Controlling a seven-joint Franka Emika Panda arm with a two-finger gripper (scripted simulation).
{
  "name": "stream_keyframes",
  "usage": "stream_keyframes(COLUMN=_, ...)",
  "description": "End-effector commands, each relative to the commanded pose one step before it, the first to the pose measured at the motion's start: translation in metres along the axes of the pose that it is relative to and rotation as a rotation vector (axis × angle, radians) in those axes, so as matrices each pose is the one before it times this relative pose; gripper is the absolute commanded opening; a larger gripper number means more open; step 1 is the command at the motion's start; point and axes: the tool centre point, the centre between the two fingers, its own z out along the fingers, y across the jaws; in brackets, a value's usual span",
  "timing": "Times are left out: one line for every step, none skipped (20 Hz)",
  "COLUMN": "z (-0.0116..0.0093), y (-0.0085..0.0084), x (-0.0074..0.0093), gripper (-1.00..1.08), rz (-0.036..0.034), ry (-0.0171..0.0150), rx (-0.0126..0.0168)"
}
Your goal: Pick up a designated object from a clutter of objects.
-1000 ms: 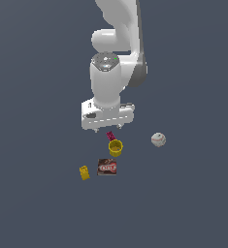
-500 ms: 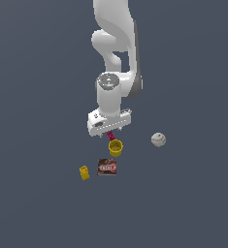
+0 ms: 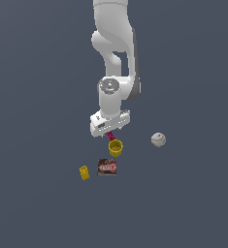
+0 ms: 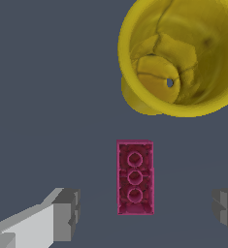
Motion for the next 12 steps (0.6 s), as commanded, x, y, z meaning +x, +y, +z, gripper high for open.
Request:
stream_keyframes(z=0.00171, y=-0.00080, x=-0.00097, gripper=1.00, rz=-0.00575, ry=0.00080, rx=-0.00020)
stream_keyframes(z=-0.00089, y=0.00038, x=0.00048, gripper=1.00, rz=0.00335, ry=-0.00079, rx=0.00030)
stream_keyframes(z=0.00027, y=0.00000, x=-0.00002, gripper=1.00, rz=0.00000, ry=0.00000, rx=0.00000)
stream_keyframes(z=0.00081, y=0.00000, x=-0.00005, gripper=1.00, rz=0.00000, ry=0.00000, rx=0.00000)
stream_keyframes(z=0.00135, y=0.00000, x=-0.00009, gripper=1.00, rz=0.00000, ry=0.00000, rx=0.00000)
stream_keyframes(z=0.00188, y=0.00000, x=-0.00012, gripper=1.00, rz=0.00000, ry=0.00000, rx=0.00000)
stream_keyframes(z=0.00241, y=0.00000, x=-0.00015, gripper=1.00, rz=0.00000, ry=0.00000, rx=0.00000)
stream_keyframes(z=0.00285, y=-0.00028, x=-0.00003, gripper=1.00, rz=-0.00067, ry=0.00017, rx=-0.00004)
stream_keyframes(z=0.00344, y=0.00001, x=-0.00019, gripper=1.00, rz=0.00000, ry=0.00000, rx=0.00000)
stream_keyframes(z=0.00394, y=0.00001, x=-0.00021, gripper=1.00, rz=0.00000, ry=0.00000, rx=0.00000)
stream_keyframes(z=0.00435, y=-0.00025, x=-0.00007, gripper=1.00, rz=-0.00067, ry=0.00016, rx=-0.00005)
stream_keyframes(z=0.00491, y=0.00005, x=-0.00021, gripper=1.00, rz=0.00000, ry=0.00000, rx=0.00000)
